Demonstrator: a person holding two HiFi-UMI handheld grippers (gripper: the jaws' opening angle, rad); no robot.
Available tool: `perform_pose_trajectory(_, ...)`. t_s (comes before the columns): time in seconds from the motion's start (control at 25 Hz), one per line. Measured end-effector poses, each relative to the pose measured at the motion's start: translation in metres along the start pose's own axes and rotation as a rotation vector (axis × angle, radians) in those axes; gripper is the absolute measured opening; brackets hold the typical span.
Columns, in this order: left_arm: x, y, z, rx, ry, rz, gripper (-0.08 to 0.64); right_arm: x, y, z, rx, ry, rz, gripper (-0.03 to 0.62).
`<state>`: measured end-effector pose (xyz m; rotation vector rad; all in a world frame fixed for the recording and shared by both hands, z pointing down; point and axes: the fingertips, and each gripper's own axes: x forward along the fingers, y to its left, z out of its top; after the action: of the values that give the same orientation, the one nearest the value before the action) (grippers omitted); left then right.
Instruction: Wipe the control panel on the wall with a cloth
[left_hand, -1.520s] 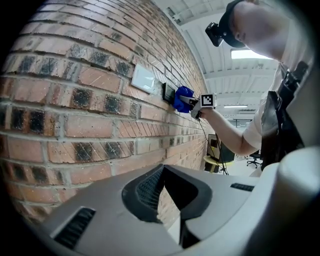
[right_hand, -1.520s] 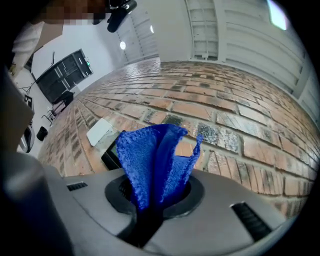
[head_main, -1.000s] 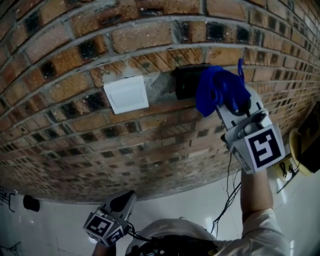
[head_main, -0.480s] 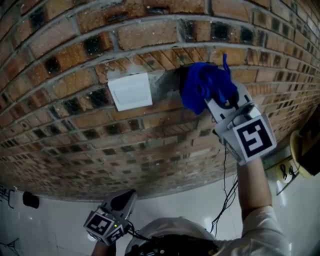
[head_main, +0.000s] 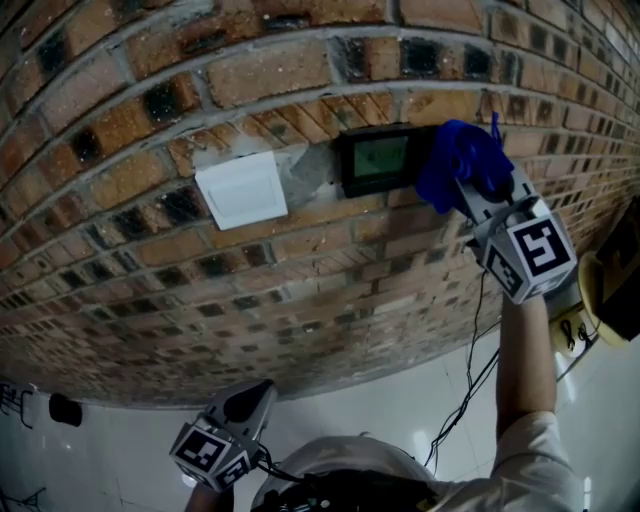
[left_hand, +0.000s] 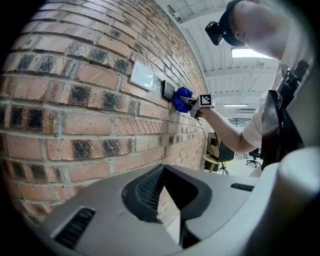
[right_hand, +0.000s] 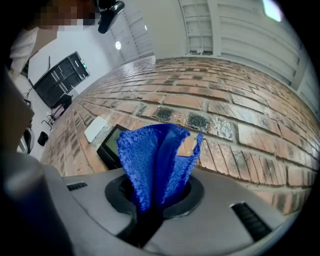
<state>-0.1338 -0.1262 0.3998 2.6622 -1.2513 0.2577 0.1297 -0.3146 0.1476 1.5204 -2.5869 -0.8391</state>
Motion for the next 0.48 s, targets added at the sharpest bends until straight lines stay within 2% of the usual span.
perform_pose_trajectory(0.12,0.0,0.001,0.0,-0.003,-0.001,0.003,0.004,-0.002,0.003,0.003,-0.003,-0.001,-0.006,0.091)
perform_pose_trajectory(0.24,-0.005,0.005,-0.002,-0.012,0.0,0.014,0.004,-0.008,0.02,0.024,-0.012,-0.033,0.013,0.089)
perform_pose_trajectory(0.36,-0.009,0.009,-0.005,-0.019,0.001,0.025,0.003,-0.008,0.054,0.053,-0.022,-0.086,0.076,0.089)
perform_pose_trajectory(0.48,-0.01,0.01,-0.005,-0.016,-0.002,0.028,0.003,0.008,0.094,0.064,-0.032,-0.099,0.172,0.089)
